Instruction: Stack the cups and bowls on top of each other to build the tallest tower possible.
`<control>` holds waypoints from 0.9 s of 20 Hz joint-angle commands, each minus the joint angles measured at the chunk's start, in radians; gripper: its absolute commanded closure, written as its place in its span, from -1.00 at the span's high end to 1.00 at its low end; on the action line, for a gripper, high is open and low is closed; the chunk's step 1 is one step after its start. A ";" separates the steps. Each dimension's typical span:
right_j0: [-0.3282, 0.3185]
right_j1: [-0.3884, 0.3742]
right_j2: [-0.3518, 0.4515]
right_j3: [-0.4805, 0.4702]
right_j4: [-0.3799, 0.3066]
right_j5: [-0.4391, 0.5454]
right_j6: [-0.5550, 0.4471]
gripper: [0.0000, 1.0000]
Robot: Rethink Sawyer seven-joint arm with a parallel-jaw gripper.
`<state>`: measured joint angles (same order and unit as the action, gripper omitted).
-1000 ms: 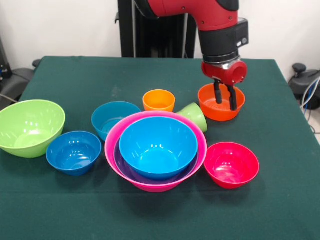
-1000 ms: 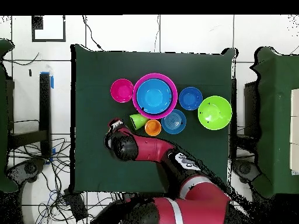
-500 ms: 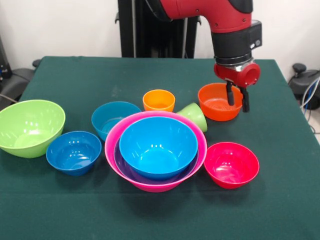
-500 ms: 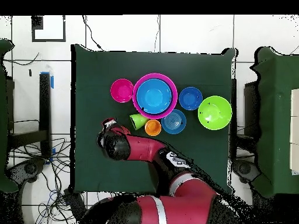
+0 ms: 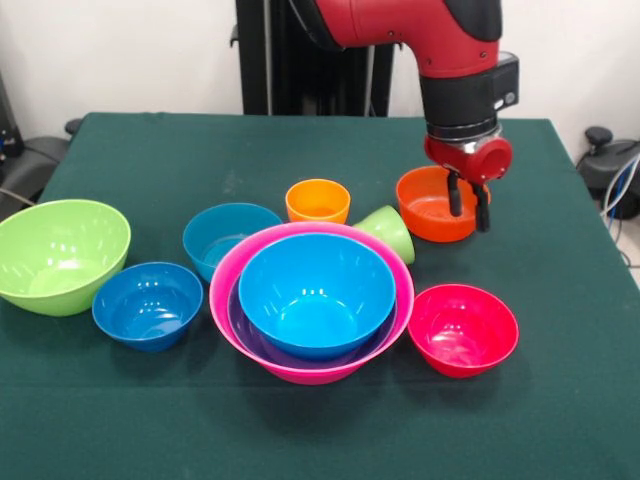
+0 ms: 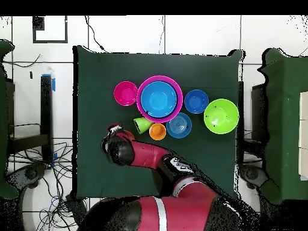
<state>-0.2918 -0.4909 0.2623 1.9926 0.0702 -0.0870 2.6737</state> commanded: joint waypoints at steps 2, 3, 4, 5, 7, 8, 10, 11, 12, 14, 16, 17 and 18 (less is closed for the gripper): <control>0.035 0.033 -0.078 -0.018 0.108 -0.002 0.169 1.00; 0.045 0.041 -0.089 -0.020 0.115 -0.012 0.171 1.00; 0.057 0.049 -0.103 -0.022 0.126 -0.024 0.176 1.00; 0.057 0.050 -0.103 -0.020 0.130 -0.026 0.175 1.00; 0.064 0.055 -0.111 -0.018 0.139 -0.026 0.176 1.00; 0.066 0.056 -0.113 -0.018 0.142 -0.027 0.175 1.00; 0.080 0.067 -0.128 -0.022 0.154 -0.040 0.178 1.00; 0.089 0.078 -0.135 -0.027 0.161 -0.053 0.180 1.00; 0.097 0.089 -0.142 -0.032 0.168 -0.066 0.182 1.00; 0.097 0.109 -0.132 -0.041 0.169 -0.087 0.180 1.00; 0.095 0.128 -0.119 -0.052 0.171 -0.107 0.178 1.00; 0.091 0.133 -0.116 -0.056 0.170 -0.110 0.176 1.00; 0.092 0.135 -0.113 -0.058 0.175 -0.112 0.176 1.00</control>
<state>-0.2175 -0.4277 0.1313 1.9919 0.1829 -0.1327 2.6737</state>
